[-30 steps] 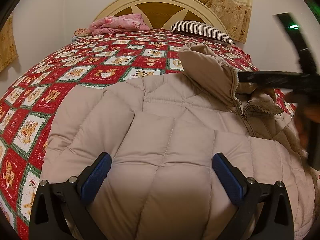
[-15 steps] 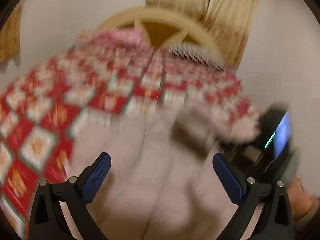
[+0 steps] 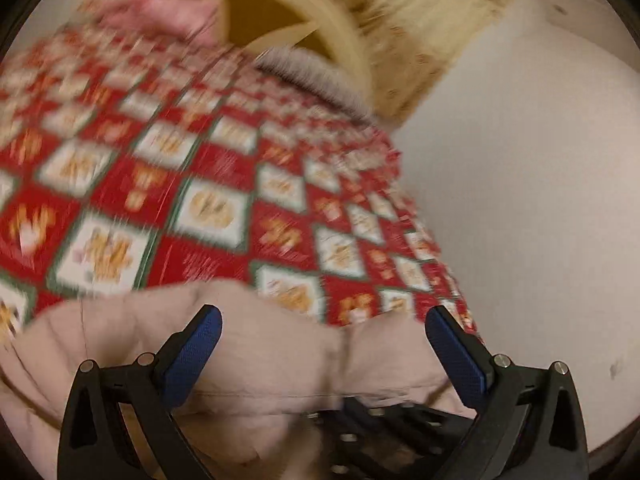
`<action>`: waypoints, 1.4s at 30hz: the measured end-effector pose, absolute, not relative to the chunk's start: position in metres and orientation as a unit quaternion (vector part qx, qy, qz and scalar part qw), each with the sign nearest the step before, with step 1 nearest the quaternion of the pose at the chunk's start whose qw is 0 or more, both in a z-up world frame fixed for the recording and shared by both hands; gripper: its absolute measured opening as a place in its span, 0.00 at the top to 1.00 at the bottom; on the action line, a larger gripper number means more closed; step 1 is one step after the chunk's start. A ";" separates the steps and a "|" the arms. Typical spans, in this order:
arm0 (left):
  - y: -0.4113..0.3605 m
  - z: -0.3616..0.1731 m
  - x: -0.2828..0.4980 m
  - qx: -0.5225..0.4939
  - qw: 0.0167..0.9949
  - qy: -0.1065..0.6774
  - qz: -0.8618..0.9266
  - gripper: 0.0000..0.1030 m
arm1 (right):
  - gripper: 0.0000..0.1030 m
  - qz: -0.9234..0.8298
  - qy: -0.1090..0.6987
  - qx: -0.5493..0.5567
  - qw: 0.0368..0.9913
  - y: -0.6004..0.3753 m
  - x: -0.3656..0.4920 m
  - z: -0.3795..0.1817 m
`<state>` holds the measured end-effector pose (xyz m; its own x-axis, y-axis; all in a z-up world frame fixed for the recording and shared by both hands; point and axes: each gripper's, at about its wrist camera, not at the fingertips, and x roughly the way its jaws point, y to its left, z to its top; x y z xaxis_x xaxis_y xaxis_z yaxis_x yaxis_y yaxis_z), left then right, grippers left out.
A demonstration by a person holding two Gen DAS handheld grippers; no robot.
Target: Fold large clothes
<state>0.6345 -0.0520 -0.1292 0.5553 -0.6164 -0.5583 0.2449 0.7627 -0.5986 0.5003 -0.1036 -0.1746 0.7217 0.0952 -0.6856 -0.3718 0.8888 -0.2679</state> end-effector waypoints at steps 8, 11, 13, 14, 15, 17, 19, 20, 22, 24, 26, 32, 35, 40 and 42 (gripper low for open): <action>-0.053 -0.183 0.630 -0.166 0.857 0.453 -0.181 0.01 | 0.83 0.145 0.345 -0.185 0.909 -0.106 0.495 -0.168; -0.069 -0.183 0.625 -0.117 0.873 0.445 -0.163 0.01 | 0.75 0.174 0.326 -0.131 0.920 -0.121 0.485 -0.144; -0.067 -0.183 0.625 -0.113 0.875 0.443 -0.159 0.01 | 0.64 0.182 0.305 -0.069 0.932 -0.142 0.479 -0.120; -0.067 -0.182 0.625 -0.107 0.877 0.441 -0.157 0.01 | 0.62 0.181 0.290 -0.025 0.939 -0.155 0.479 -0.107; -0.066 -0.181 0.625 -0.106 0.877 0.441 -0.156 0.01 | 0.59 0.175 0.283 0.004 0.943 -0.165 0.481 -0.100; -0.060 -0.183 0.626 -0.109 0.881 0.437 -0.145 0.01 | 0.59 0.152 0.284 0.070 0.944 -0.187 0.495 -0.091; -0.053 -0.163 0.614 -0.108 0.904 0.394 -0.129 0.01 | 0.59 0.107 0.296 0.089 0.945 -0.197 0.509 -0.095; -0.051 -0.146 0.605 -0.103 0.920 0.357 -0.125 0.01 | 0.60 0.096 0.306 0.087 0.943 -0.198 0.515 -0.100; -0.053 -0.112 0.587 -0.100 0.941 0.291 -0.139 0.01 | 0.69 0.096 0.330 0.076 0.936 -0.197 0.525 -0.115; -0.068 -0.084 0.577 -0.101 0.942 0.252 -0.197 0.01 | 0.70 0.091 0.339 0.050 0.935 -0.194 0.531 -0.125; -0.088 -0.081 0.582 -0.087 0.932 0.263 -0.235 0.01 | 0.70 0.103 0.352 0.061 0.928 -0.199 0.534 -0.132; -0.110 -0.164 0.622 -0.001 0.910 0.390 -0.144 0.01 | 0.70 0.096 0.392 0.059 0.913 -0.208 0.534 -0.153; -0.097 -0.176 0.625 -0.039 0.902 0.401 -0.154 0.01 | 0.72 0.101 0.392 0.061 0.912 -0.211 0.530 -0.162; -0.106 -0.185 0.627 -0.026 0.896 0.418 -0.144 0.01 | 0.72 0.099 0.399 0.067 0.909 -0.209 0.536 -0.172; -0.108 -0.187 0.628 -0.022 0.896 0.421 -0.138 0.01 | 0.72 0.097 0.402 0.066 0.908 -0.208 0.538 -0.174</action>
<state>0.6282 -0.1078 -0.1871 0.6080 -0.2651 -0.7483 0.2282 0.9612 -0.1551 0.5375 -0.2079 -0.1743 0.6573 0.2303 -0.7176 -0.1237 0.9722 0.1987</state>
